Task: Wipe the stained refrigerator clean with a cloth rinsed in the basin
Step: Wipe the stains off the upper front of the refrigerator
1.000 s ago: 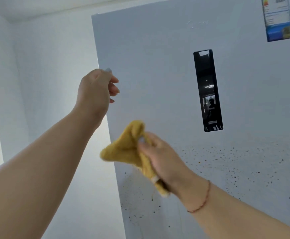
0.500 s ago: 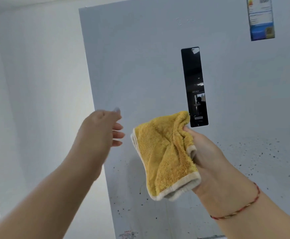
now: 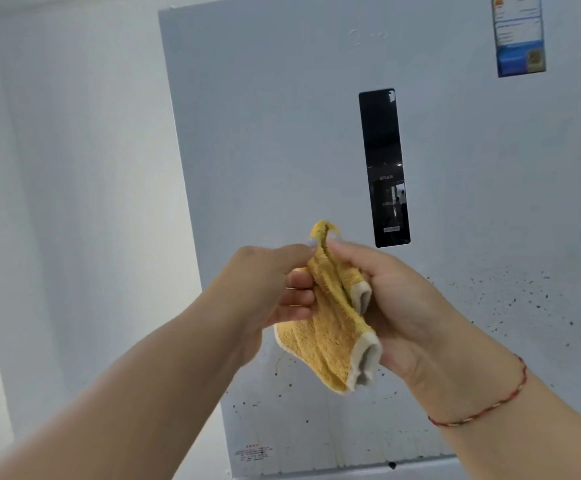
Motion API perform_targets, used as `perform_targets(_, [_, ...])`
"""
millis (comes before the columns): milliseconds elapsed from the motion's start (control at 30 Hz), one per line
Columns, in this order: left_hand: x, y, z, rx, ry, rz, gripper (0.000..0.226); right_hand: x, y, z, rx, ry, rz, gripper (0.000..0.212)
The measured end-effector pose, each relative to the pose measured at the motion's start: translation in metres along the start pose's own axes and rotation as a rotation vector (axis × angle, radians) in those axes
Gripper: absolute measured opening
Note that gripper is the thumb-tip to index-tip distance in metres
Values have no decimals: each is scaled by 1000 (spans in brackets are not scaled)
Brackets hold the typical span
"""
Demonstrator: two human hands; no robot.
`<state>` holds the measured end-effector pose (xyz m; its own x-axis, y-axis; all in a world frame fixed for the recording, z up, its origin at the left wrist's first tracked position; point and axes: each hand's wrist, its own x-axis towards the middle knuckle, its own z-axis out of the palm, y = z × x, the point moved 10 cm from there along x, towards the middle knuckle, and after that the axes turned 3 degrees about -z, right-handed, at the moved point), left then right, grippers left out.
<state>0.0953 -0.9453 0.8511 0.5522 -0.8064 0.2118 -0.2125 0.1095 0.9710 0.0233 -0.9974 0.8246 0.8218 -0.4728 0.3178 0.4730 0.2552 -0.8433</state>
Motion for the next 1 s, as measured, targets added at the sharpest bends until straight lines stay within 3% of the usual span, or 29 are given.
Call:
perform_targets(67, [4, -5, -4, -19, -11, -46, 32, 0, -3, -7, -119, 38, -37, 26])
perform_targets(233, [0, -27, 0, -117, -157, -282, 37, 1, -8, -21, -285, 130, -38, 23])
perform_targets(333, [4, -28, -20, -39, -75, -255, 20, 5, -14, -24, -440, 90, -9, 21])
perform_targets(433, [5, -24, -26, -20, -174, -198, 18, 3, -36, -25, -584, 24, -13, 15])
perform_targets(600, [-6, -19, -25, -9, -358, -129, 32, 7, -71, -36, -878, -19, -44, 13])
perform_targets(700, [-14, -26, -16, 131, -476, -141, 51, 17, -68, -35, -988, -83, 13, 18])
perform_targets(767, [-18, -30, -10, 194, -520, -140, 43, 24, -62, -31, -1056, -102, 18, 17])
perform_targets(900, [-16, -20, -13, 102, -403, -85, 29, 31, -67, -31, -1337, 80, -160, 18])
perform_targets(1000, [-14, -9, -24, 48, -269, -33, 38, 17, -67, -44, -1156, 299, -293, 26])
